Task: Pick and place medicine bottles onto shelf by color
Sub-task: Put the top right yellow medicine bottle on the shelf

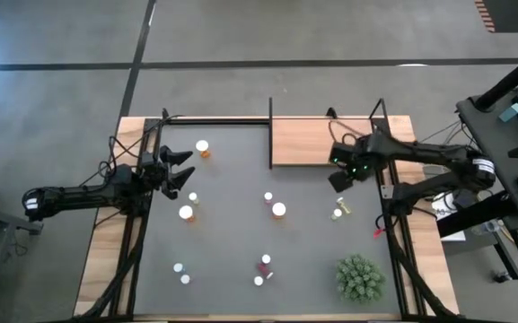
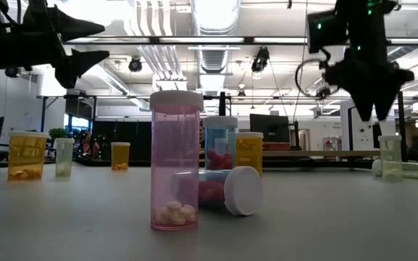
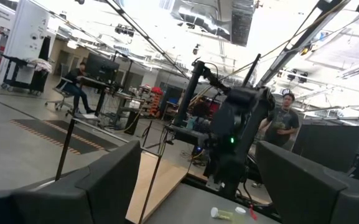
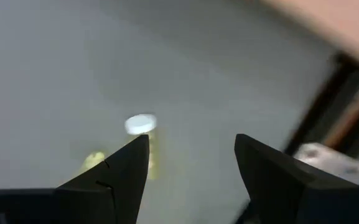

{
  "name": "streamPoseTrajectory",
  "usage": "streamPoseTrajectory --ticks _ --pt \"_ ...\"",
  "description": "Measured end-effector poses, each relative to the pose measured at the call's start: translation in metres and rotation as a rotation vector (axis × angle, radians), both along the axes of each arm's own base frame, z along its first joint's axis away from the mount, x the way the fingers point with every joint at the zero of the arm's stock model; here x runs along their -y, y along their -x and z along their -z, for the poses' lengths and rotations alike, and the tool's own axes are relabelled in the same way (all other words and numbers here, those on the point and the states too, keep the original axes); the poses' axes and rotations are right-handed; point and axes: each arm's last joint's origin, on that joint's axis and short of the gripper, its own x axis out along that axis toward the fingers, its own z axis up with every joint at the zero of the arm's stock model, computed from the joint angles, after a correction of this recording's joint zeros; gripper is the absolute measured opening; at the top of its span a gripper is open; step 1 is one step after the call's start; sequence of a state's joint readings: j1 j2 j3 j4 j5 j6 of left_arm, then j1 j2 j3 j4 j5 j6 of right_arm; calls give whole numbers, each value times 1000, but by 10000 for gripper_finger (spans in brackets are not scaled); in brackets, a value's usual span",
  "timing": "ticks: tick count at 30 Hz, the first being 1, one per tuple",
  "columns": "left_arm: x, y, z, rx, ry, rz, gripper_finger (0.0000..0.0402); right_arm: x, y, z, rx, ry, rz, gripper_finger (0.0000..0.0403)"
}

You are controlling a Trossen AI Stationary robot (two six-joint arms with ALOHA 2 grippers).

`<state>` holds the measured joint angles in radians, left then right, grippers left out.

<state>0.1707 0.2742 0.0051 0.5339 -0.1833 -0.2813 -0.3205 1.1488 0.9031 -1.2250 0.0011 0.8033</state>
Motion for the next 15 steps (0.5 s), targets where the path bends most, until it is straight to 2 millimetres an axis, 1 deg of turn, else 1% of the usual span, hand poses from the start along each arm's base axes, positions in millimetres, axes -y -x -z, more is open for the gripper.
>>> streamPoseTrajectory --ticks 4,7,15 --pt "0 0 0 0 0 0 302 -1 4 17 36 -3 49 228" --pt "0 0 0 0 0 0 302 -4 4 30 57 -65 60 228" --pt "0 0 0 0 0 0 302 -4 -1 43 92 -106 54 228"
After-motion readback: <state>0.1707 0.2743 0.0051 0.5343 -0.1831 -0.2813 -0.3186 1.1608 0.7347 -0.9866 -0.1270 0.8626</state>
